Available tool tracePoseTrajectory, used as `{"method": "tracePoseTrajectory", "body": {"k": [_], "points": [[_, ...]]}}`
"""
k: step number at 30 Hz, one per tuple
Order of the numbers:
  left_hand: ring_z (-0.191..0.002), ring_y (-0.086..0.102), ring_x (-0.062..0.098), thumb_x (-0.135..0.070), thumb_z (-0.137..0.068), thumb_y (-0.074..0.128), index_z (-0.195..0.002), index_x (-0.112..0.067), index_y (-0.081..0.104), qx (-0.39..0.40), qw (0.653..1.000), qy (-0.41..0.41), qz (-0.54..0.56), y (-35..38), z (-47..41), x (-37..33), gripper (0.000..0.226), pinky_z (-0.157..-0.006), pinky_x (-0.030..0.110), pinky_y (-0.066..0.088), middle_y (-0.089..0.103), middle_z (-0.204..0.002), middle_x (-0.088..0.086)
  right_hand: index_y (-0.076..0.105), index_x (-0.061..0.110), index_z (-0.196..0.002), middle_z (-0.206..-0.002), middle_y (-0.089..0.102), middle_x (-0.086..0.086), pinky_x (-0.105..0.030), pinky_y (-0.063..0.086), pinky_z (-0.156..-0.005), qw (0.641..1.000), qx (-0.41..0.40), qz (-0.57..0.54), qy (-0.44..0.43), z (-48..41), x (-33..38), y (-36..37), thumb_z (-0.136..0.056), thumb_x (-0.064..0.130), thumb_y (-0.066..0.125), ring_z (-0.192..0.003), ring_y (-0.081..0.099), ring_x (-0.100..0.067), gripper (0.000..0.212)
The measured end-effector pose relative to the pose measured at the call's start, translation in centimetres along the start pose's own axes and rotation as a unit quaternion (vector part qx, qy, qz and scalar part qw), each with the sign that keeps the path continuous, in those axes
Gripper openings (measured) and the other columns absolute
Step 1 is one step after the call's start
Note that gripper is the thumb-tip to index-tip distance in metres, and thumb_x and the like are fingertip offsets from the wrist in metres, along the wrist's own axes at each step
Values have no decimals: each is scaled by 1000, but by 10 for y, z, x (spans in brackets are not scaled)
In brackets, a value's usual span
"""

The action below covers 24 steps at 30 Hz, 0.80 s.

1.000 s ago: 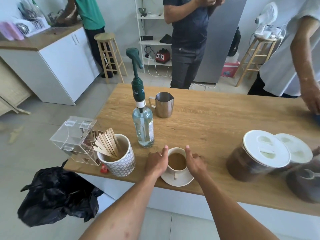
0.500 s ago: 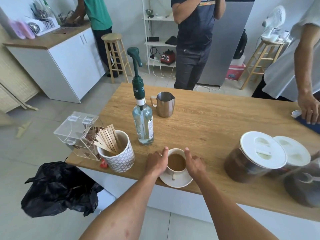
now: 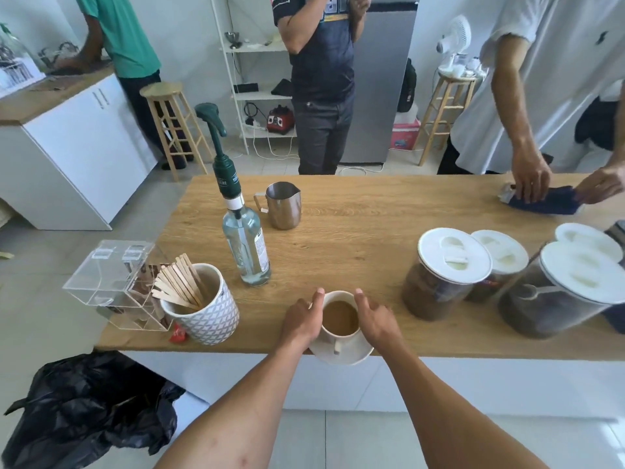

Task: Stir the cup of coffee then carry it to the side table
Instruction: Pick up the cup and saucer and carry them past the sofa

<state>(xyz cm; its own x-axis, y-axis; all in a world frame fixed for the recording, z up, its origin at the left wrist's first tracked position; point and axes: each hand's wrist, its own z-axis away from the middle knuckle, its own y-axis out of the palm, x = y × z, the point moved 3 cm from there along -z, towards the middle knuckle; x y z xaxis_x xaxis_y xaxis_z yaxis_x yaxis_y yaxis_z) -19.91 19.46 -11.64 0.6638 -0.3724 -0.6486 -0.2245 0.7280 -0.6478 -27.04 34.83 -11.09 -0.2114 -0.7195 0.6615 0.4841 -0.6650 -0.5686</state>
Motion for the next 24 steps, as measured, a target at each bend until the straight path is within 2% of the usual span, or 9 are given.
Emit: {"method": "tracePoseTrajectory", "body": {"k": [2, 6, 11, 14, 18, 21, 24], "points": [[-104, 58, 28, -66, -96, 23, -117, -10, 64, 20, 1000, 17, -8, 5, 6, -8, 73, -78, 32, 36, 65, -118, 11, 56, 2, -131, -134, 54, -23, -38, 40, -96, 1000, -18, -14, 18, 9, -9, -9, -81, 80, 19, -123, 52, -35, 99], [-102, 62, 28, -70, -94, 23, -111, -10, 68, 60, 996, 63, -22, 16, 19, -18, 78, -75, 31, 39, 68, -115, 11, 56, 2, -131, -135, 54, -24, -38, 38, -98, 997, -51, -35, 49, 30, -27, -21, -88, 74, 23, -125, 50, -36, 90], [-98, 63, 29, -75, -90, 23, -102, -6, 70, 96, 989, 107, -44, 32, 34, -21, 84, -74, 31, 39, 71, -108, 11, 57, 8, -131, -135, 55, -19, -36, 36, -89, 990, -96, -70, 72, 60, -50, -28, -89, 72, 23, -123, 51, -34, 84], [-101, 63, 29, -80, -85, 20, -106, -7, 70, 122, 982, 125, -69, 45, 47, -22, 91, -77, 32, 41, 70, -110, 11, 62, 9, -125, -128, 59, -17, -32, 35, -84, 987, -117, -80, 80, 83, -68, -30, -90, 72, 24, -112, 54, -31, 81], [-106, 62, 28, -74, -89, 27, -112, -7, 70, 177, 971, 144, -68, 66, 70, -22, 83, -77, 31, 41, 69, -115, 10, 66, 7, -108, -111, 65, -13, -34, 41, -83, 976, -158, -118, 98, 115, -97, -34, -91, 68, 28, -97, 57, -26, 74], [-108, 61, 29, -75, -88, 28, -113, -6, 70, 206, 961, 169, -76, 82, 91, -22, 84, -86, 36, 46, 69, -117, 10, 68, 8, -104, -109, 66, -12, -36, 43, -86, 963, -188, -147, 121, 139, -120, -36, -90, 69, 29, -98, 58, -26, 74], [-112, 59, 28, -77, -87, 24, -117, -13, 68, 228, 947, 202, -103, 105, 116, -24, 84, -93, 37, 45, 66, -122, 9, 66, 8, -109, -109, 62, -11, -35, 40, -84, 950, -216, -169, 150, 168, -145, -41, -91, 66, 30, -98, 55, -26, 71]]}}
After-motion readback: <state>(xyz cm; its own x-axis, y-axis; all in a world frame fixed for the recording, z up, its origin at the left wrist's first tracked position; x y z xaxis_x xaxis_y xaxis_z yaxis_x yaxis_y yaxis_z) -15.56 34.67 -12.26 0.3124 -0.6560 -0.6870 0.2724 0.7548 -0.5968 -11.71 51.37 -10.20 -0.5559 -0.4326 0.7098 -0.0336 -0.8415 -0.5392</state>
